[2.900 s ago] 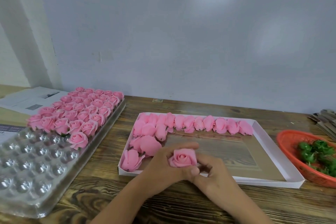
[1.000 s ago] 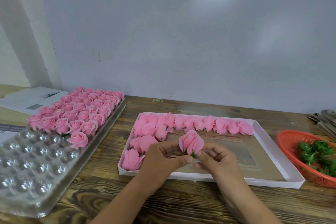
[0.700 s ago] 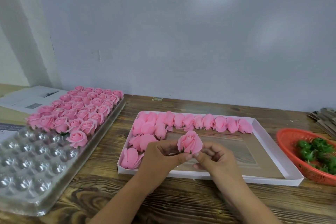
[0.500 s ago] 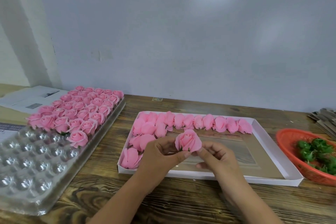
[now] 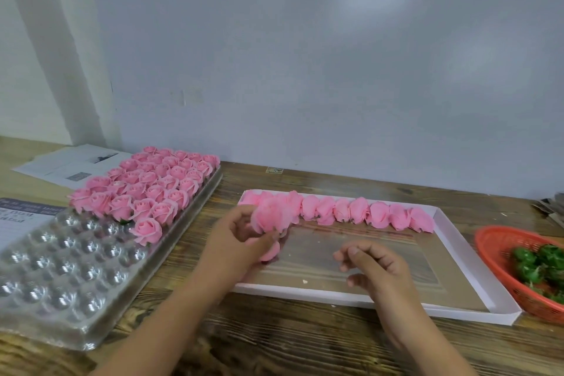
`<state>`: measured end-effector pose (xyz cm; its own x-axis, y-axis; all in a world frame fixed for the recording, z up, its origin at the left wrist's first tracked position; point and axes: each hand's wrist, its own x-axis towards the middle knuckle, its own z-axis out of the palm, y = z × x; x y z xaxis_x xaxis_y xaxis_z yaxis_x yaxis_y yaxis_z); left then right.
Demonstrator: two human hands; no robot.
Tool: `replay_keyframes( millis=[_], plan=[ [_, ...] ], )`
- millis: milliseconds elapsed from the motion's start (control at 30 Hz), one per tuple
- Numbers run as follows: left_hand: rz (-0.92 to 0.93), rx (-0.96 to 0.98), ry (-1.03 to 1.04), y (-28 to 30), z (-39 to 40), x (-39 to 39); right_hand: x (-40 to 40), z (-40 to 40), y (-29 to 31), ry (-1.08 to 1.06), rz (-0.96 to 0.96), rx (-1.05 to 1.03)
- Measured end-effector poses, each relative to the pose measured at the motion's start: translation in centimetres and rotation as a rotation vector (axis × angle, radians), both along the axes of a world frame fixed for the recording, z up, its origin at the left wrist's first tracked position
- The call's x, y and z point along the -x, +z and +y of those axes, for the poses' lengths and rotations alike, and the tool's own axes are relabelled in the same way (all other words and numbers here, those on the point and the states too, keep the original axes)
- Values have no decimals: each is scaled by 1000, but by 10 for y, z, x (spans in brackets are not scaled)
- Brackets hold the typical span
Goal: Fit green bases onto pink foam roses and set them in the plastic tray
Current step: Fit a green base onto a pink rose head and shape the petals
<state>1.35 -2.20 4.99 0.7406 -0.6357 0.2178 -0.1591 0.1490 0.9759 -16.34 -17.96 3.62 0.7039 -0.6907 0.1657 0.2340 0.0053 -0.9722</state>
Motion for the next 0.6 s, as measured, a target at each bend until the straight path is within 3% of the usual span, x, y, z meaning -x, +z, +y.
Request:
replay_keyframes(
  millis=[133, 233, 600],
  plan=[
    [-195, -150, 226, 18, 44, -40, 0, 1, 0, 8, -4, -3],
    [-243, -274, 337, 28, 80, -79, 0, 0, 1, 12, 1, -6],
    [-367, -594, 470, 14, 176, -189, 2, -3, 0, 15, 13, -18]
  ],
)
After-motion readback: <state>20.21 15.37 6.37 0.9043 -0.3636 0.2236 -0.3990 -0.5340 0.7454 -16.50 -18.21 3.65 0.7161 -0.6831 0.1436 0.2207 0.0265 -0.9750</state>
